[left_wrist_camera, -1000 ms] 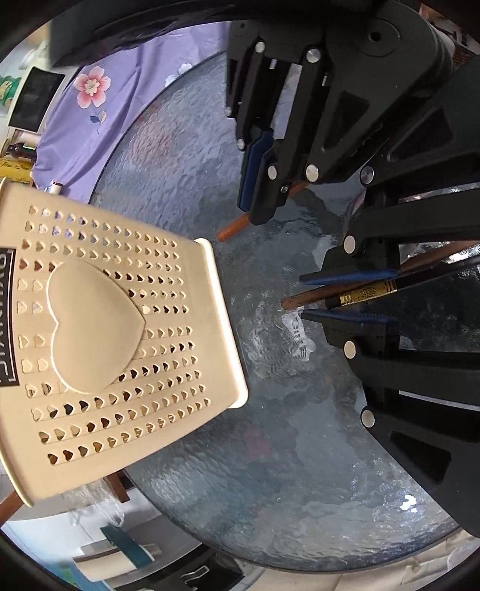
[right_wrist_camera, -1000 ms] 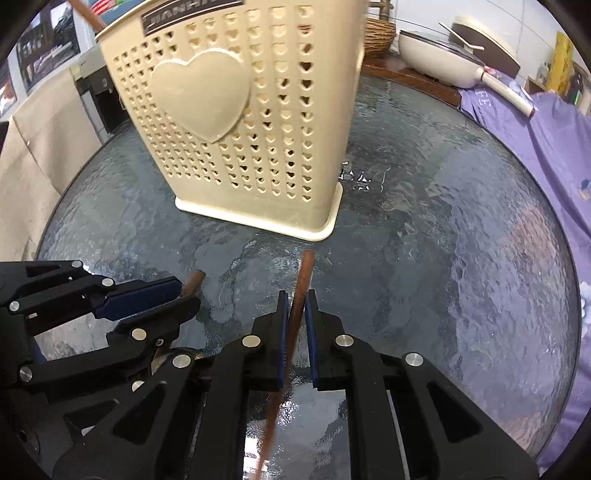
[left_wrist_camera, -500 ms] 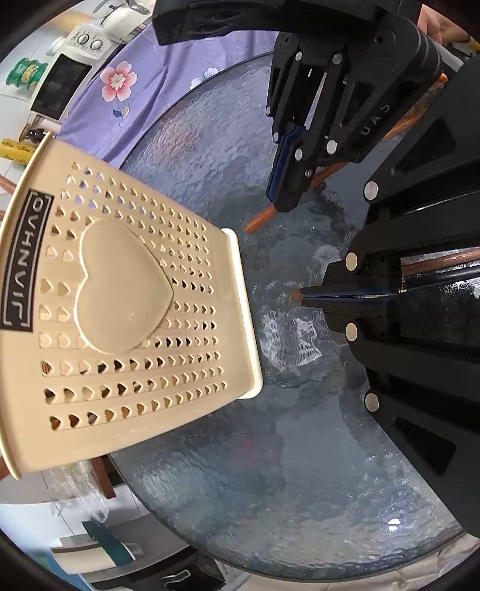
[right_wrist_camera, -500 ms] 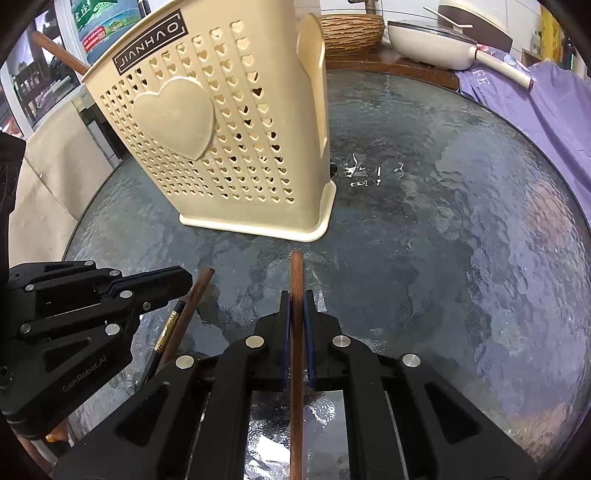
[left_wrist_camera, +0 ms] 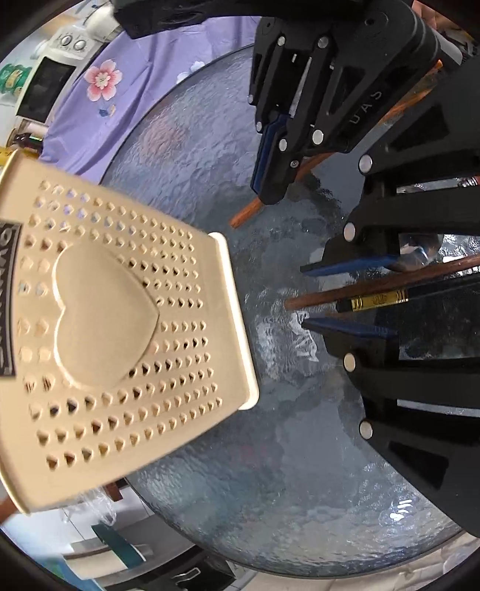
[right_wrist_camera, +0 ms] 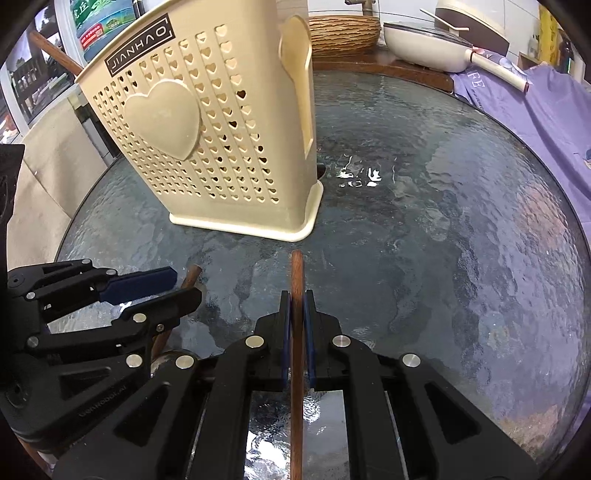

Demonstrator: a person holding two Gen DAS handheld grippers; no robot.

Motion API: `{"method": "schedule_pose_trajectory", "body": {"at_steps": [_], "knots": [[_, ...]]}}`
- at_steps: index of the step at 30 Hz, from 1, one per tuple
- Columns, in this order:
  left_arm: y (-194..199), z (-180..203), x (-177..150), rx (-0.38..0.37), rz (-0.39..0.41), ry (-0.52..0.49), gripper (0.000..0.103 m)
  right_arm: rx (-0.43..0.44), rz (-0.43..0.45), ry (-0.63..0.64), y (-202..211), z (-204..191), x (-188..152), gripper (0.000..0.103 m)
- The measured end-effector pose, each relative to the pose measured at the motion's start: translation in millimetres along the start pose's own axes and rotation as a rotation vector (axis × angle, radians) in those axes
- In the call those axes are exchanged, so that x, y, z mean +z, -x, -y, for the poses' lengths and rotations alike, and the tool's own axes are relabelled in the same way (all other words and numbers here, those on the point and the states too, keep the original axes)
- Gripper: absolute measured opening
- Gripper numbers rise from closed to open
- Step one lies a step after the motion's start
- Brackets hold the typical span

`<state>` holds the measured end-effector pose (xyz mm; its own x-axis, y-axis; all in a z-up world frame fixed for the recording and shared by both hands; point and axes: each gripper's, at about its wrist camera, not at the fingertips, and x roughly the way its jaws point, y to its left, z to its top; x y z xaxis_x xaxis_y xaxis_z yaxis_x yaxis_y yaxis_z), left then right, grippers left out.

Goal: Organize utensils
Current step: 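Lift both chopsticks and carry them up over the cream holder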

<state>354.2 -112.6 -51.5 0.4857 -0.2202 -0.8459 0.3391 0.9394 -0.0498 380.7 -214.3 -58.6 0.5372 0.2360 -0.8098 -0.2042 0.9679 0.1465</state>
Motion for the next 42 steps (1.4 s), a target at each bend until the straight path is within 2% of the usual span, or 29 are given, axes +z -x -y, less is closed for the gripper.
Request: {"method": "schedule_pose_trajectory", "body": {"at_steps": [3,9,12,16,32,42], "knots": [[-1,5,1,0.023,0.001,-0.021,0.009,0.001,0.000,-0.003,0,2,0,0.008],[-2,11,1,0.024,0.012,-0.030,0.007,-0.004,0.001,0.004,0,1,-1,0.008],[-2,14,3,-0.011,0.014,-0.005,0.007,0.003,0.006,-0.004,-1,1,-1,0.008],[7,14,5,-0.021,0.044,-0.001,0.007,0.022,0.021,-0.020,1,5,-1,0.007],[87,-4,0,-0.083,0.226,0.036,0.007,0.114,0.182,-0.018,54,4,2,0.007],[116,-5,2,-0.091,0.290,0.036,0.007,0.160,0.293,0.009,96,-5,-1,0.007]]}}
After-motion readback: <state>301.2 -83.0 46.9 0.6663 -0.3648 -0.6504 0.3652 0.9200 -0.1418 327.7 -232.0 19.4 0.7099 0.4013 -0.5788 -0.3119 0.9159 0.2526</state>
